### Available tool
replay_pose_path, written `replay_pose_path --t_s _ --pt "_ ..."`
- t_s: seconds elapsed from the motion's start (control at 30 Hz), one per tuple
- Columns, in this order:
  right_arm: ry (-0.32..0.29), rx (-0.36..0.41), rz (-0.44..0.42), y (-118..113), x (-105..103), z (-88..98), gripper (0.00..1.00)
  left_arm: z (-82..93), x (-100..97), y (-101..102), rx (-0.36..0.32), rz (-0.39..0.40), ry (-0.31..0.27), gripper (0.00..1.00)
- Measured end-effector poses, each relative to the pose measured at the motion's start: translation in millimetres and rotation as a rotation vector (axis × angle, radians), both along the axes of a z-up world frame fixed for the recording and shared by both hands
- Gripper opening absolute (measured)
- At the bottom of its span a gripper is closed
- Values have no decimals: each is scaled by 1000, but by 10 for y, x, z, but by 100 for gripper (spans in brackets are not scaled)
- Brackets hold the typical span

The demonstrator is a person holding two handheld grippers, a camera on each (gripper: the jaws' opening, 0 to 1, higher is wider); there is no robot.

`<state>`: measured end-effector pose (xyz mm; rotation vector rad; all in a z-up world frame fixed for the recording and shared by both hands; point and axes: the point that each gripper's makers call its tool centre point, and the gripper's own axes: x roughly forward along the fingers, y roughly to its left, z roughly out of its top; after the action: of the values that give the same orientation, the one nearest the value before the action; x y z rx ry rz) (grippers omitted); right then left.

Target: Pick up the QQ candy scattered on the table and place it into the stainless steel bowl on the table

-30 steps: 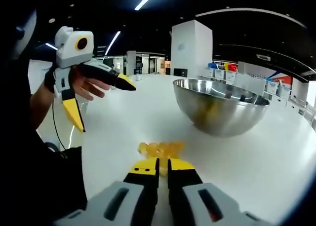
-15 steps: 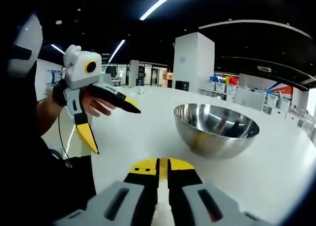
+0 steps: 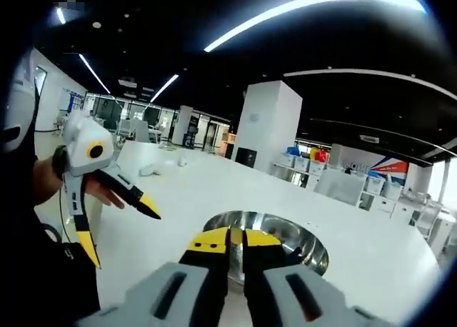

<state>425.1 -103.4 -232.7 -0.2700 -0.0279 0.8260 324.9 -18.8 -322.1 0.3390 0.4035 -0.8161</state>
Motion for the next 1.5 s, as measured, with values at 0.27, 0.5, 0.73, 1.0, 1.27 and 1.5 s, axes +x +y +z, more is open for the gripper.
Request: replay_pose_path --t_s 0.27,0.5,0.73,1.0,1.27,1.5 --pt "53 3 -38 69 407 -203 5 56 -21 26 -3 10 -14 84" --pt "91 -12 -54 84 540 -338 5 59 -42 54 3 16 -15 84" --pt "112 -16 -60 83 554 -415 5 65 -37 75 3 21 -17 84" --pt "133 -42 -73 72 577 -512 5 49 -41 84 3 23 -14 84" --pt "141 -50 -75 69 602 -550 5 47 -35 82 1 24 -12 84" --pt "149 -45 -77 62 617 -569 5 43 -34 68 2 23 -11 85"
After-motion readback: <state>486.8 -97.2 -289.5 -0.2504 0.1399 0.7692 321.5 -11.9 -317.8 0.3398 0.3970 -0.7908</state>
